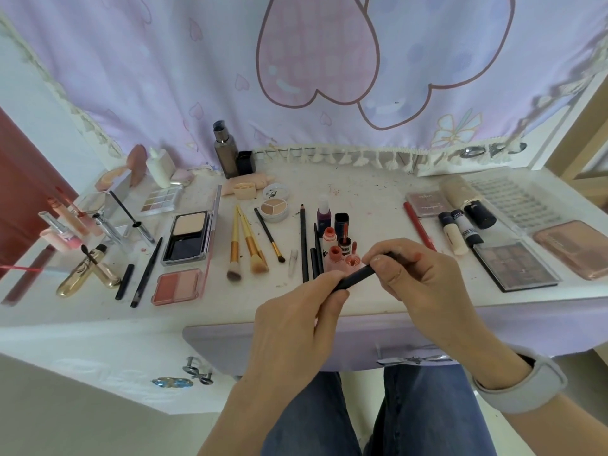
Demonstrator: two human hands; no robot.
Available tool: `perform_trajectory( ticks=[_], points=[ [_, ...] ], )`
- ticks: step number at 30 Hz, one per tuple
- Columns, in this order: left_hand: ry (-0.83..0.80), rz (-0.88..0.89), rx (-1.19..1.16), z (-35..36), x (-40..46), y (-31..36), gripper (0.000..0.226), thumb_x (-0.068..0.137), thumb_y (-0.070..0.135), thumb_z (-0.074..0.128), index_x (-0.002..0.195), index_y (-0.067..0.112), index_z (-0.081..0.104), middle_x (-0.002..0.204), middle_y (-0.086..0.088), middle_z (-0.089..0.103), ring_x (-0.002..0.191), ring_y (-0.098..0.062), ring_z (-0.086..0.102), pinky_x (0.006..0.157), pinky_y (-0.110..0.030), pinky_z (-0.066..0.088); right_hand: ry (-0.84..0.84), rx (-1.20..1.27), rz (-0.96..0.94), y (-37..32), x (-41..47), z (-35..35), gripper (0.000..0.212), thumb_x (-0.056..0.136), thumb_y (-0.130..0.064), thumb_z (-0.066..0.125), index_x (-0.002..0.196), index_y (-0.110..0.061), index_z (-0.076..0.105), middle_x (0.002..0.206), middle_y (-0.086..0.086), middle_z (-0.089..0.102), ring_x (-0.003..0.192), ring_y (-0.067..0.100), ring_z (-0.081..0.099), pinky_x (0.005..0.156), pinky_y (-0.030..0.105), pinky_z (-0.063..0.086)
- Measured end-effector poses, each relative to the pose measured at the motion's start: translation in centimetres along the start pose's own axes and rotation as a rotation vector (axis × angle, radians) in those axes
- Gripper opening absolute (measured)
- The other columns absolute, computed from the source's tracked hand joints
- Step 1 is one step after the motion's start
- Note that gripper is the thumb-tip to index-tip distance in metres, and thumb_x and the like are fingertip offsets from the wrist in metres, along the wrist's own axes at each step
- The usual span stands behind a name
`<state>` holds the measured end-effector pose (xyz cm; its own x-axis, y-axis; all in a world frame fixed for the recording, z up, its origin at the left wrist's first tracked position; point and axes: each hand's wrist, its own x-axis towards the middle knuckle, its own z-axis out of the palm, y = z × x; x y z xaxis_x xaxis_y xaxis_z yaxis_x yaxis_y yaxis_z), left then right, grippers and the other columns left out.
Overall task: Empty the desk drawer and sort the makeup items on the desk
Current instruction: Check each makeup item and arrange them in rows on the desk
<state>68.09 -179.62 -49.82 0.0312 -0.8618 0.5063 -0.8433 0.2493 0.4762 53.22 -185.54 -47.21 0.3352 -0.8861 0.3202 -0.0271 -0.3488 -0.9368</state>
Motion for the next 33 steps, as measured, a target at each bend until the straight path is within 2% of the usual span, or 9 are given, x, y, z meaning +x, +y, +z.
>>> perform_trajectory(
  ticks=[5, 9, 12, 16, 20, 23, 25, 29, 33],
  points=[
    [-0.124, -0.179, -0.108, -0.6, 0.0, -0.3, 0.039, 0.087, 0.046, 0.044, 0.124, 0.033, 0.047, 0.066, 0.015, 0.048, 0.066, -0.001, 0.048, 0.057, -0.011, 0.036, 0.064, 0.047, -0.041, 0.1, 0.2, -0.1, 0.006, 0.083, -0.022, 0.065, 0.077, -0.023, 0.065, 0.049, -0.016, 0.051, 0.046, 0.002, 0.039, 0.047, 0.010, 0.033],
    [-0.072, -0.461, -0.289, -1.6, -0.1, -1.5, 0.038, 0.092, 0.007, 0.043, 0.128, 0.020, 0.044, 0.079, 0.009, 0.055, 0.057, 0.004, 0.048, 0.053, -0.008, 0.039, 0.245, 0.082, -0.134, 0.0, 0.6, -0.8, 0.012, 0.076, -0.035, 0.057, 0.081, -0.031, 0.067, 0.052, -0.012, 0.051, 0.046, 0.005, 0.042, 0.047, 0.013, 0.037],
    [-0.010, -0.604, -0.309, -1.6, -0.3, -2.7, 0.040, 0.095, 0.001, 0.036, 0.130, 0.019, 0.039, 0.089, 0.013, 0.058, 0.056, 0.001, 0.050, 0.052, -0.008, 0.041, 0.234, -0.010, -0.190, 0.0, 0.0, 0.3, 0.017, 0.078, -0.030, 0.056, 0.090, -0.037, 0.067, 0.066, -0.009, 0.062, 0.053, 0.009, 0.054, 0.055, 0.013, 0.046],
    [0.071, -0.660, -0.308, -1.4, -0.7, -3.3, 0.025, 0.095, 0.008, 0.043, 0.114, 0.023, 0.037, 0.094, 0.008, 0.065, 0.063, -0.003, 0.054, 0.056, -0.002, 0.040, 0.081, -0.433, -0.405, 1.9, -1.5, 3.6, 0.026, 0.086, -0.017, 0.054, 0.107, -0.009, 0.067, 0.081, 0.000, 0.063, 0.058, 0.002, 0.048, 0.057, 0.008, 0.046],
    [0.122, -0.684, -0.237, -1.2, -1.1, -4.1, 0.008, 0.093, 0.019, 0.050, 0.099, 0.019, 0.045, 0.096, -0.003, 0.067, 0.075, -0.014, 0.055, 0.062, -0.002, 0.039, 0.048, -0.778, -0.589, 4.5, -1.6, 6.4, 0.027, 0.089, -0.016, 0.052, 0.105, -0.001, 0.067, 0.072, 0.006, 0.062, 0.054, 0.013, 0.054, 0.045, 0.025, 0.050],
    [0.158, -0.657, -0.204, -1.5, -1.3, -4.5, 0.004, 0.092, 0.023, 0.051, 0.094, 0.021, 0.055, 0.084, 0.005, 0.066, 0.071, -0.009, 0.059, 0.063, -0.013, 0.042, 0.084, -0.856, -0.616, 5.4, -0.9, 7.7, 0.023, 0.087, -0.015, 0.054, 0.100, -0.003, 0.070, 0.067, 0.005, 0.059, 0.052, 0.015, 0.053, 0.042, 0.026, 0.047],
    [0.177, -0.626, -0.156, -1.6, -1.3, -4.5, 0.005, 0.092, 0.024, 0.052, 0.091, 0.025, 0.057, 0.079, 0.009, 0.061, 0.070, -0.007, 0.059, 0.062, -0.011, 0.039, 0.088, -0.882, -0.601, 5.8, -0.6, 8.3, 0.023, 0.086, -0.015, 0.053, 0.095, -0.003, 0.070, 0.067, 0.005, 0.059, 0.053, 0.016, 0.053, 0.042, 0.027, 0.047],
    [0.185, -0.594, -0.089, -1.3, -1.1, -4.8, 0.016, 0.091, 0.024, 0.054, 0.098, 0.018, 0.067, 0.081, 0.001, 0.059, 0.073, -0.014, 0.059, 0.067, -0.016, 0.037, 0.066, -0.968, -0.567, 6.4, -0.4, 8.8, 0.015, 0.079, -0.020, 0.061, 0.086, -0.009, 0.068, 0.068, 0.002, 0.061, 0.058, 0.018, 0.056, 0.046, 0.027, 0.047],
    [0.220, -0.576, -0.082, -1.1, -0.3, -4.7, 0.017, 0.090, 0.022, 0.056, 0.101, 0.017, 0.068, 0.081, 0.006, 0.064, 0.072, 0.001, 0.055, 0.067, -0.005, 0.037, 0.053, -0.979, -0.531, 6.4, -0.4, 8.4, 0.028, 0.081, -0.031, 0.057, 0.093, -0.010, 0.068, 0.072, 0.001, 0.062, 0.062, 0.016, 0.056, 0.051, 0.026, 0.047]
  ],
)
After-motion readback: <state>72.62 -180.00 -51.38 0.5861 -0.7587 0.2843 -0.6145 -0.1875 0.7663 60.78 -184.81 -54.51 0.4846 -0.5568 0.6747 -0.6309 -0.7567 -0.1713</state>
